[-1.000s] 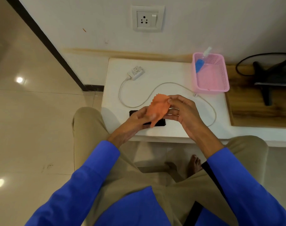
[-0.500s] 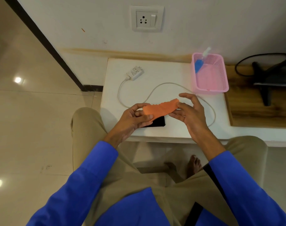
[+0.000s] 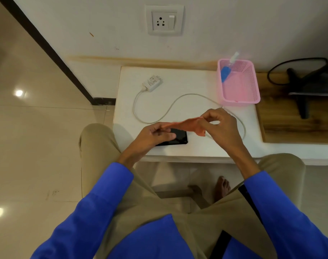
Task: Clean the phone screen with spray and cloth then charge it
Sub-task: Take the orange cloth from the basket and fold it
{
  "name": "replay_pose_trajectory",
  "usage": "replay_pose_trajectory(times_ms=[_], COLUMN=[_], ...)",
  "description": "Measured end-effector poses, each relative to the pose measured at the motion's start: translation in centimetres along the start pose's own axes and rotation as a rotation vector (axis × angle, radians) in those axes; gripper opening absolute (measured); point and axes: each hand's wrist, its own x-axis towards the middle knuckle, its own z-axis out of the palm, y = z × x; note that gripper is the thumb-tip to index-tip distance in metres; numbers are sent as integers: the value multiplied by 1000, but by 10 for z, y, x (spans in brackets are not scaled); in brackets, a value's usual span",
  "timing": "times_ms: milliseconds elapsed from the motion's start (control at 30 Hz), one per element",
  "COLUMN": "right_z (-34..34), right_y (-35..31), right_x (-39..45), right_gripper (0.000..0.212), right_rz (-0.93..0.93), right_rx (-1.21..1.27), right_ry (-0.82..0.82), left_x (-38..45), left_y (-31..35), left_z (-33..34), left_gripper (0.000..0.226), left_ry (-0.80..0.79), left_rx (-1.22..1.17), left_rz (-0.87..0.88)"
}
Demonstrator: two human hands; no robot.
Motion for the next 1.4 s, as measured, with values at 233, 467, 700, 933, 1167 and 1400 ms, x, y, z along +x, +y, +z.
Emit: replay_pose_trajectory(times_ms=[233, 467, 700, 933, 1167, 1400], right_z=[-8, -3, 0, 3, 4, 10], right_y=[2, 9, 11, 14, 17, 21], right_x=[11, 6, 5, 7, 15, 9], right_gripper=[14, 11, 13, 15, 12, 33], right_rz=[181, 260, 351, 319, 472, 474], right_rx=[355, 517, 556, 571, 675, 604], right_ry=[-157, -113, -163, -216, -103, -161], left_x=[0, 4, 6, 5, 3, 5], left_y=[-3, -2, 3, -4, 3, 0], left_z=[6, 1, -2, -1, -2, -6], left_gripper=[26, 12, 16, 17, 20, 26], left_ry=[-7, 15, 82, 122, 113, 138], left_rx=[39, -303, -456, -280, -358, -350], left_rz=[54, 8, -46, -51, -18, -10])
